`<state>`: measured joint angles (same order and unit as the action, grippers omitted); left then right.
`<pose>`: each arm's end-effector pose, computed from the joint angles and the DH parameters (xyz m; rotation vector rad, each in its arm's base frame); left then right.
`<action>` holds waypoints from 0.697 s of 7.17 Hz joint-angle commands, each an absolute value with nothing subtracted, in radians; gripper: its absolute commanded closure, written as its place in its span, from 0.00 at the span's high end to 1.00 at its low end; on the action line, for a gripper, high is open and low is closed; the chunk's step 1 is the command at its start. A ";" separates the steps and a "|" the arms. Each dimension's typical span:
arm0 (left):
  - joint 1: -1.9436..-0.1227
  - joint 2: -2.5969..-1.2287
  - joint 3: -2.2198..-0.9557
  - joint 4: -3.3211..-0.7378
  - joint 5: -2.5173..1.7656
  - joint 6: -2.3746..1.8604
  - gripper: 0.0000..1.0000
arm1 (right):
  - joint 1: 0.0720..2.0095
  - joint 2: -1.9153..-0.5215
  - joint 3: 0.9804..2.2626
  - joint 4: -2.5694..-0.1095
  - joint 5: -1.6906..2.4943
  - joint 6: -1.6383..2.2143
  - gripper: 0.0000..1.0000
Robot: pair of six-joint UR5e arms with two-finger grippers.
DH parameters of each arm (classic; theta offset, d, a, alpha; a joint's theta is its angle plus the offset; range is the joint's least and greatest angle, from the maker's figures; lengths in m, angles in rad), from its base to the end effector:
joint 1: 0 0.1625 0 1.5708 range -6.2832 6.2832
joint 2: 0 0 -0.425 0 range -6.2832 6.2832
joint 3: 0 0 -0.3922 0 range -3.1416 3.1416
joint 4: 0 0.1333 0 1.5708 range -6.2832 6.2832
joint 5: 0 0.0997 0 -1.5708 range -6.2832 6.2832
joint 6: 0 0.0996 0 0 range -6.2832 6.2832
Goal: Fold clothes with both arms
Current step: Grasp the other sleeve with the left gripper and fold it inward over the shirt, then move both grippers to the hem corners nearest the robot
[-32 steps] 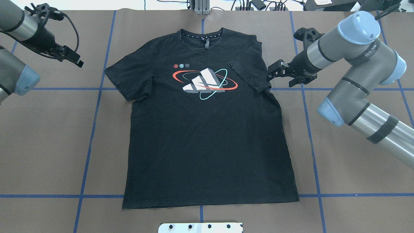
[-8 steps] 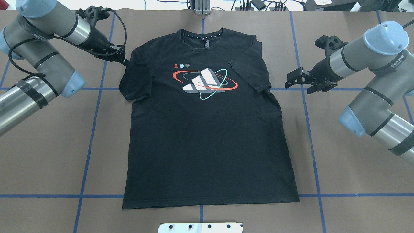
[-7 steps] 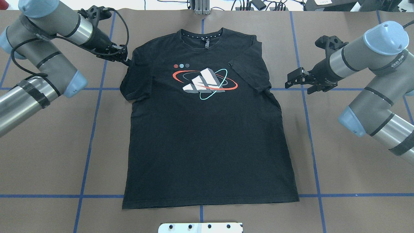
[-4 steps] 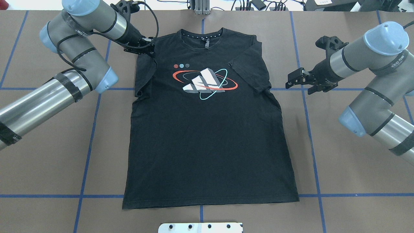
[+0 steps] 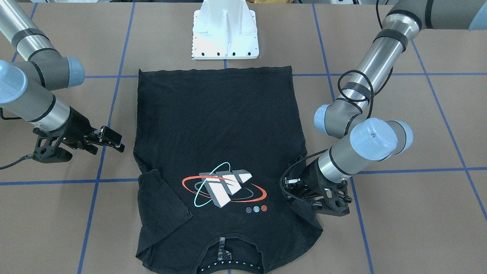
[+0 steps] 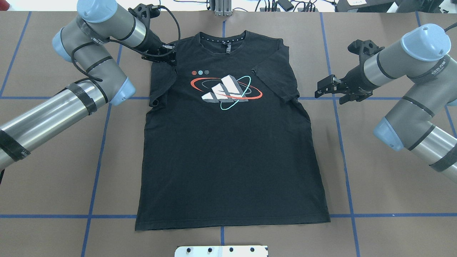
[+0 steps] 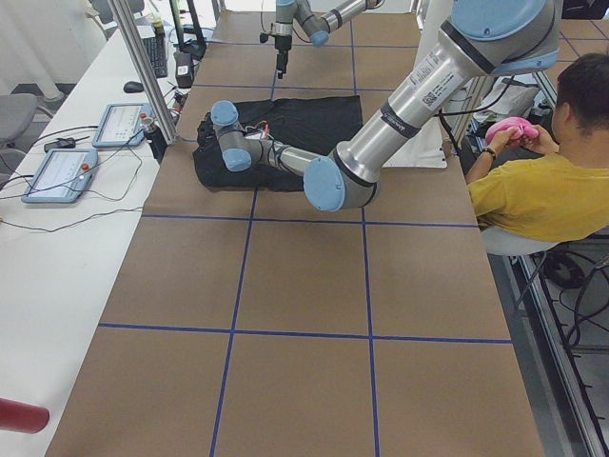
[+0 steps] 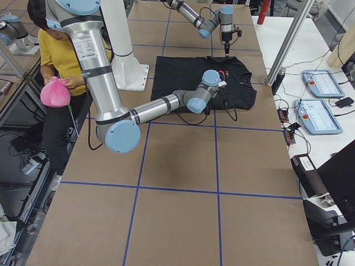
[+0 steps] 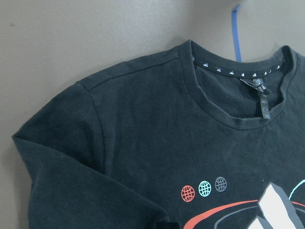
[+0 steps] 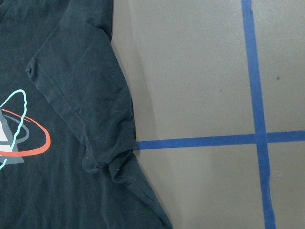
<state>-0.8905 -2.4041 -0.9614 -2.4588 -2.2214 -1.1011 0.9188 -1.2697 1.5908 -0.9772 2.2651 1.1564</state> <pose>0.4542 -0.6773 0.3069 0.2200 1.1904 -0.0067 -0.3207 -0.5348 0.4123 0.0354 -1.0832 0.1368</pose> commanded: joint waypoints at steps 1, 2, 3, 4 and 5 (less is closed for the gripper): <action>-0.890 -2.404 -0.985 -2.460 -2.224 -1.132 1.00 | 0.920 -1.273 1.601 -0.977 2.244 1.170 1.00; -0.888 -2.389 -1.065 -2.444 -2.235 -1.147 1.00 | 0.917 -1.301 1.644 -0.977 2.243 1.208 1.00; -0.885 -2.341 -1.136 -2.445 -2.235 -1.172 1.00 | 0.905 -1.351 1.720 -0.977 2.243 1.333 1.00; -0.882 -2.263 -1.241 -2.445 -2.237 -1.180 1.00 | 0.872 -1.391 1.776 -0.977 2.227 1.496 1.00; -0.882 -2.175 -1.346 -2.448 -2.237 -1.180 1.00 | 0.801 -1.403 1.799 -0.977 2.162 1.676 1.00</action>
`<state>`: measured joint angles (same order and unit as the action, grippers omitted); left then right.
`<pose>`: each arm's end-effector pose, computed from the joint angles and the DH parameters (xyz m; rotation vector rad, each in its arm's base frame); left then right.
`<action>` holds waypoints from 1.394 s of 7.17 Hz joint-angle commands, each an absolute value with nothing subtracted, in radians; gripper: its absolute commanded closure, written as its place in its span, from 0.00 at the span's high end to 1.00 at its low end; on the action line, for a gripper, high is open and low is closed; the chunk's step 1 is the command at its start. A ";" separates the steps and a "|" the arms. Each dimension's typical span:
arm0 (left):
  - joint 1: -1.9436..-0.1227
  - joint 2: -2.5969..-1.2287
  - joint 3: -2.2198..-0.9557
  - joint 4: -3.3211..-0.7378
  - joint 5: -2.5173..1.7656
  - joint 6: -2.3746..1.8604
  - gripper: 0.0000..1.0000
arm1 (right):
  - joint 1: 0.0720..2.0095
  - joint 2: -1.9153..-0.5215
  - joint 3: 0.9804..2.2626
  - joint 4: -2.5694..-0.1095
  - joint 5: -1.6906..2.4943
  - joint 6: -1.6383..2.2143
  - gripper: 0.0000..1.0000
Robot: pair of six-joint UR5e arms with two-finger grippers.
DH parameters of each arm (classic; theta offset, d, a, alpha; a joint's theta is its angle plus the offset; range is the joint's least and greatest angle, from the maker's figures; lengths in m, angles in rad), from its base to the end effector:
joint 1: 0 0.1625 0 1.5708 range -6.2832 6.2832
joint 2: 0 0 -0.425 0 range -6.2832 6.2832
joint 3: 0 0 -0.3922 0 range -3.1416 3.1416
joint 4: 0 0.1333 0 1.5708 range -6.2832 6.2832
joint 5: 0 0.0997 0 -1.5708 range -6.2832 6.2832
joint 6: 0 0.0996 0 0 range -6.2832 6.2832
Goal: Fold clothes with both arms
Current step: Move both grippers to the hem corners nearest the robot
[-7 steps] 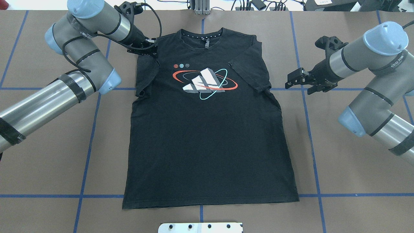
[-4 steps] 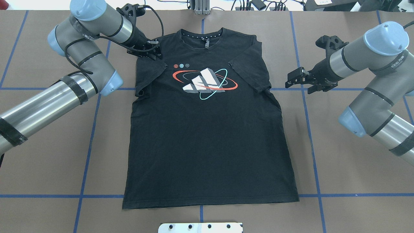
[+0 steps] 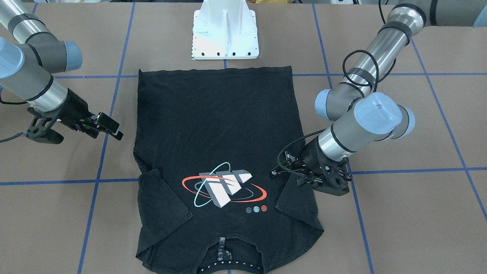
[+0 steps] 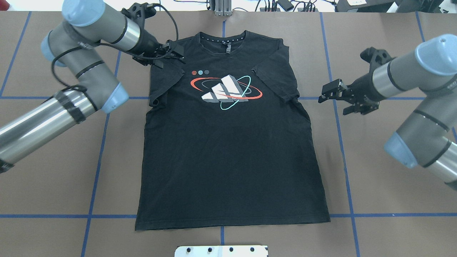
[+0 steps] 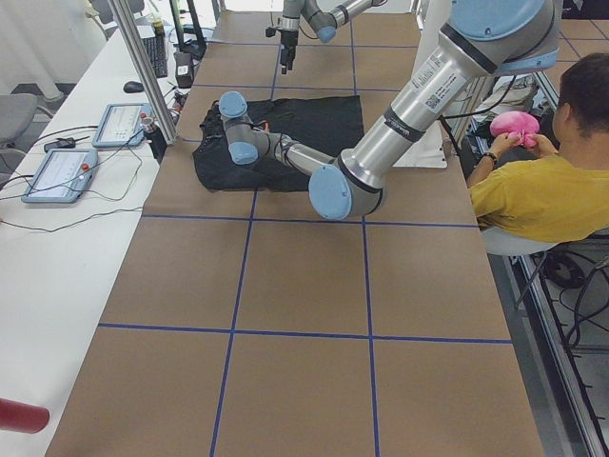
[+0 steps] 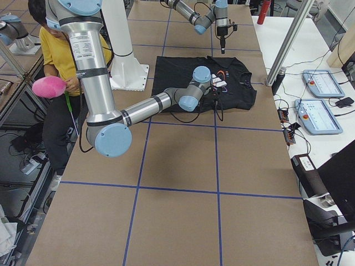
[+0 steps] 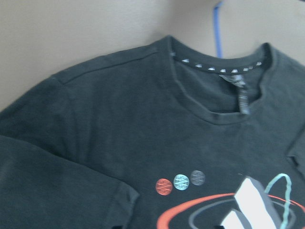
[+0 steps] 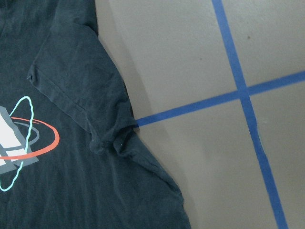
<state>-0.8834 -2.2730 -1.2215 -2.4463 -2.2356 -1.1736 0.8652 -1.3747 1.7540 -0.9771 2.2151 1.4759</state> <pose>0.4203 -0.6252 0.2838 0.2398 1.2811 -0.0074 -0.3131 -0.4808 0.3965 -0.0921 -1.1077 0.3770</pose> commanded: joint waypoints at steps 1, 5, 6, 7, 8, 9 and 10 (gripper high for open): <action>-0.882 -2.107 -1.429 -2.450 -2.237 -1.180 1.00 | 0.687 -1.416 1.857 -0.988 1.996 1.847 1.00; -0.865 -2.074 -1.459 -2.454 -2.223 -1.180 1.00 | 0.456 -1.678 2.078 -1.080 1.790 1.983 0.98; -0.864 -2.071 -1.469 -2.454 -2.220 -1.181 1.00 | 0.405 -1.683 2.086 -1.080 1.754 2.026 0.95; -0.864 -2.051 -1.506 -2.454 -2.220 -1.186 1.00 | 0.350 -1.699 2.097 -1.080 1.746 2.045 0.95; -0.864 -2.019 -1.540 -2.454 -2.217 -1.186 1.00 | 0.257 -1.716 2.097 -1.080 1.667 2.048 0.93; -0.864 -2.016 -1.551 -2.454 -2.189 -1.187 1.00 | 0.211 -1.729 2.098 -1.081 1.637 2.048 0.91; -0.862 -2.014 -1.552 -2.454 -2.184 -1.189 1.00 | 0.172 -1.736 2.098 -1.081 1.625 2.049 0.89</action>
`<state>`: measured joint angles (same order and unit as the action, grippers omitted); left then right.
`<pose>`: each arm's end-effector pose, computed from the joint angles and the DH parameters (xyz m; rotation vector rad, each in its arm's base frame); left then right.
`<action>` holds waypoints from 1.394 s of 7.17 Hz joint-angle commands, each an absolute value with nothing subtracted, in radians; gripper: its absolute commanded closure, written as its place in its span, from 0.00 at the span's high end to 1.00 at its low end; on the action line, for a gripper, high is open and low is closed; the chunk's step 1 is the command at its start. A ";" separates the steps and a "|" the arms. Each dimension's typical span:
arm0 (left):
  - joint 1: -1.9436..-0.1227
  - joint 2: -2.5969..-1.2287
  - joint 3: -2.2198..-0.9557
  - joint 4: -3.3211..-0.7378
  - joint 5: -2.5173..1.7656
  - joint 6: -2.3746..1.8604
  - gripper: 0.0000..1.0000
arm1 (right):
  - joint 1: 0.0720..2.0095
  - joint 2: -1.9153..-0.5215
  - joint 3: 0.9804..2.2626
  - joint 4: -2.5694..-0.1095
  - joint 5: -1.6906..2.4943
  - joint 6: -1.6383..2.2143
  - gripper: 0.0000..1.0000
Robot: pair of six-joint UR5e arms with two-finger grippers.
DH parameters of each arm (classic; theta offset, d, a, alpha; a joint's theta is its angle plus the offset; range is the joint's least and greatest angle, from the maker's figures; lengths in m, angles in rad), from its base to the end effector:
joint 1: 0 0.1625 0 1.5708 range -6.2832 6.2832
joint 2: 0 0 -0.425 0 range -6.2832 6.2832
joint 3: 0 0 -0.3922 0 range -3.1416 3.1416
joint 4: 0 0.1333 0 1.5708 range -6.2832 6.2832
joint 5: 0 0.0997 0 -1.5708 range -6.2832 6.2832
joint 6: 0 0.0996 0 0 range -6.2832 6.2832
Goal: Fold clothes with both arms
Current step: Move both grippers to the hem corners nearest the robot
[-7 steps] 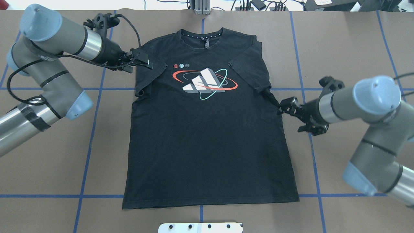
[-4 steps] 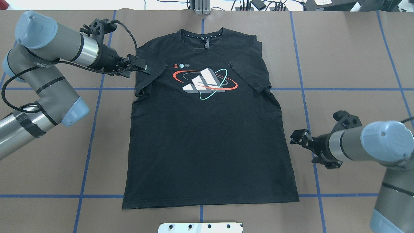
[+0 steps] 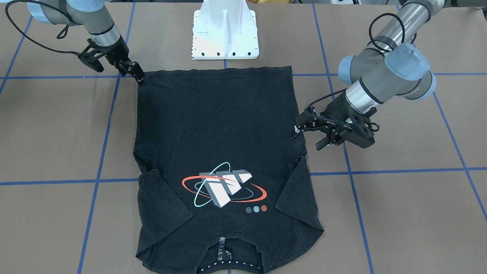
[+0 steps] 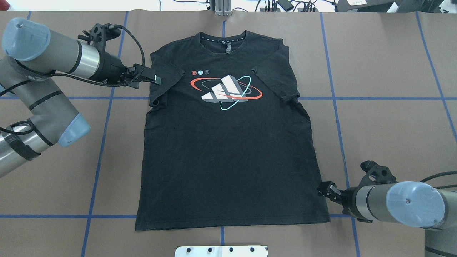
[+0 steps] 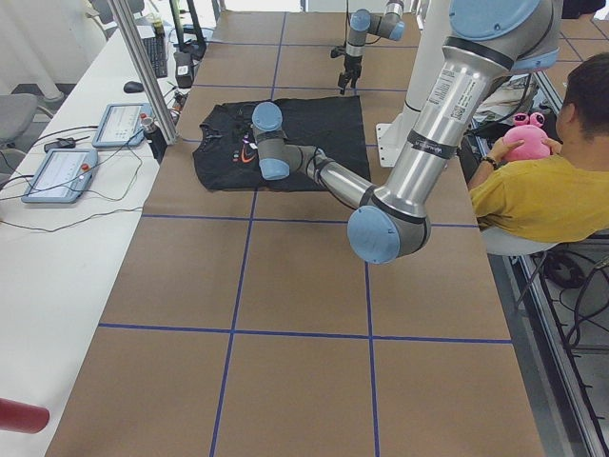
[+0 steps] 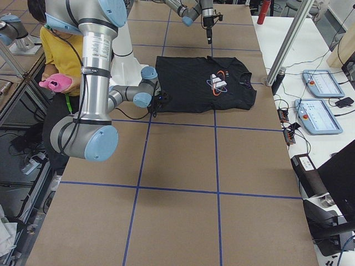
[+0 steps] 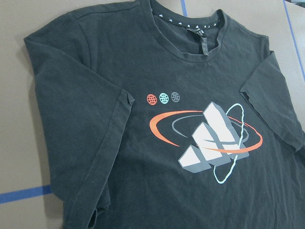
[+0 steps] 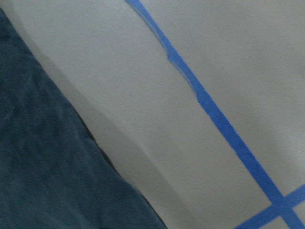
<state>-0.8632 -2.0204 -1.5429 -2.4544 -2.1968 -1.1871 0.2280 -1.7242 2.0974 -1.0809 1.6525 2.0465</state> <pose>0.3633 -0.5401 0.3097 0.2999 1.3230 0.0047 -0.4008 -0.2215 0.4283 -0.1858 -0.8615 0.6233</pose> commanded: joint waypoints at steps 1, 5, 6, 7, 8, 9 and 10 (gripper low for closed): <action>-0.862 -2.014 -1.552 -2.454 -2.183 -1.190 1.00 | 0.154 -1.741 2.098 -1.081 1.617 2.048 0.87; -0.861 -2.011 -1.546 -2.453 -2.181 -1.197 1.00 | 0.109 -1.743 2.109 -1.081 1.597 2.049 0.73; -0.861 -2.008 -1.545 -2.453 -2.181 -1.197 1.00 | 0.101 -1.743 2.111 -1.081 1.582 2.049 0.64; -0.861 -2.008 -1.545 -2.453 -2.181 -1.197 1.00 | 0.101 -1.750 2.111 -1.081 1.580 2.049 0.50; -0.856 -2.006 -1.543 -2.453 -2.180 -1.197 1.00 | 0.101 -1.755 2.121 -1.081 1.580 2.049 0.28; -0.854 -2.000 -1.543 -2.453 -2.180 -1.197 1.00 | 0.103 -1.759 2.131 -1.081 1.580 2.048 0.00; -0.854 -1.997 -1.543 -2.454 -2.180 -1.197 1.00 | 0.103 -1.758 2.135 -1.081 1.580 2.048 0.00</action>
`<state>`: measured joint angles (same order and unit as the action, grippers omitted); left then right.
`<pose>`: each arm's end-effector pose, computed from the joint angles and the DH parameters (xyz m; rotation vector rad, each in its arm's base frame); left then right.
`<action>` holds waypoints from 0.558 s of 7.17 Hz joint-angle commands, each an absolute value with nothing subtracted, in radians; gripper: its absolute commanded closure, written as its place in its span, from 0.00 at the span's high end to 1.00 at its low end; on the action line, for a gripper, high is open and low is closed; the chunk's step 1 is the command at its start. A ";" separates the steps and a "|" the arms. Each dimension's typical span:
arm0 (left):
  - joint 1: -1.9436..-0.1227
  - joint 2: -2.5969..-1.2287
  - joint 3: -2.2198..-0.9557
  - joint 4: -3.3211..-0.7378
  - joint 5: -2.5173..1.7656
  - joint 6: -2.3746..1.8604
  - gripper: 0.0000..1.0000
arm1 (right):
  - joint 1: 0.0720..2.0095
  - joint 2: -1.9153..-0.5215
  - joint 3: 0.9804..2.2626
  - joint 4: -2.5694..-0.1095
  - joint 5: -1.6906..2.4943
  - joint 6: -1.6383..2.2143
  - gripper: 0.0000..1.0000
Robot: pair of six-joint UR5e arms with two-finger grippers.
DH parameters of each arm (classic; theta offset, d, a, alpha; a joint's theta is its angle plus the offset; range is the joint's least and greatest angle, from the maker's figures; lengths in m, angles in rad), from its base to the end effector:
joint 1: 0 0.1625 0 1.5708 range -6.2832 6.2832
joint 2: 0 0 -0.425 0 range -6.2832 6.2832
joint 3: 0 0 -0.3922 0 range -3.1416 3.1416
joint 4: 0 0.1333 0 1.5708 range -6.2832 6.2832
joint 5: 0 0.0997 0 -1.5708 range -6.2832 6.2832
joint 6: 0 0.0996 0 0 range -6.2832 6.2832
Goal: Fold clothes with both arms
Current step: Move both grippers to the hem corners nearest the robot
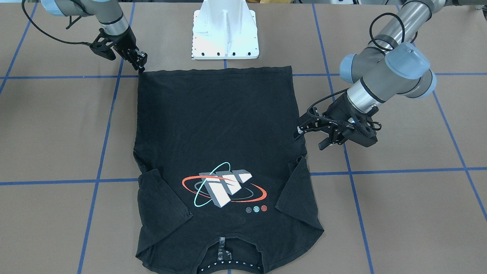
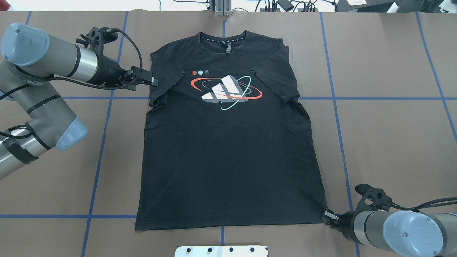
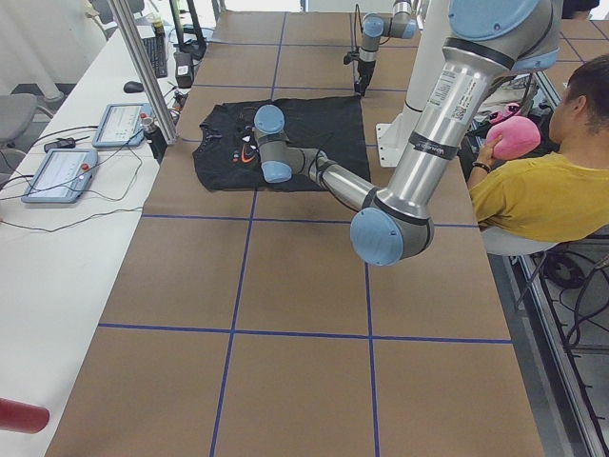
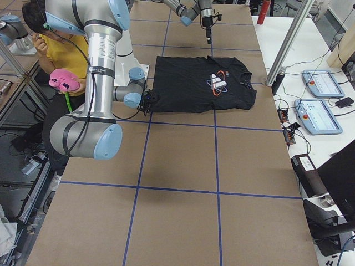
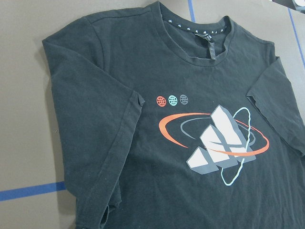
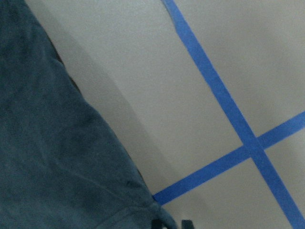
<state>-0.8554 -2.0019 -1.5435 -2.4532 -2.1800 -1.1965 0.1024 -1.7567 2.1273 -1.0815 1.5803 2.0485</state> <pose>0.3652 -0.5366 0.3218 0.2890 1.3069 -0.0155 -0.4118 -0.1754 0.4276 -0.1714 -0.8543 0.5394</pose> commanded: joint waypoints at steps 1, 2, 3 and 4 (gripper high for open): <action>-0.853 -1.996 -1.539 -2.454 -2.180 -1.193 1.00 | 0.103 -1.758 2.140 -1.081 1.580 2.048 0.00; -0.853 -1.996 -1.539 -2.454 -2.166 -1.195 1.00 | 0.103 -1.758 2.141 -1.081 1.572 2.048 0.00; -0.853 -1.994 -1.548 -2.454 -2.161 -1.201 1.00 | 0.103 -1.759 2.151 -1.081 1.569 2.048 0.00; -0.842 -1.973 -1.595 -2.450 -2.157 -1.332 1.00 | 0.103 -1.766 2.163 -1.081 1.569 2.049 0.00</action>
<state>-0.8499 -1.9892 -1.5572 -2.4533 -2.1631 -1.2332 0.1028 -1.7607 2.1503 -1.0814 1.5710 2.0482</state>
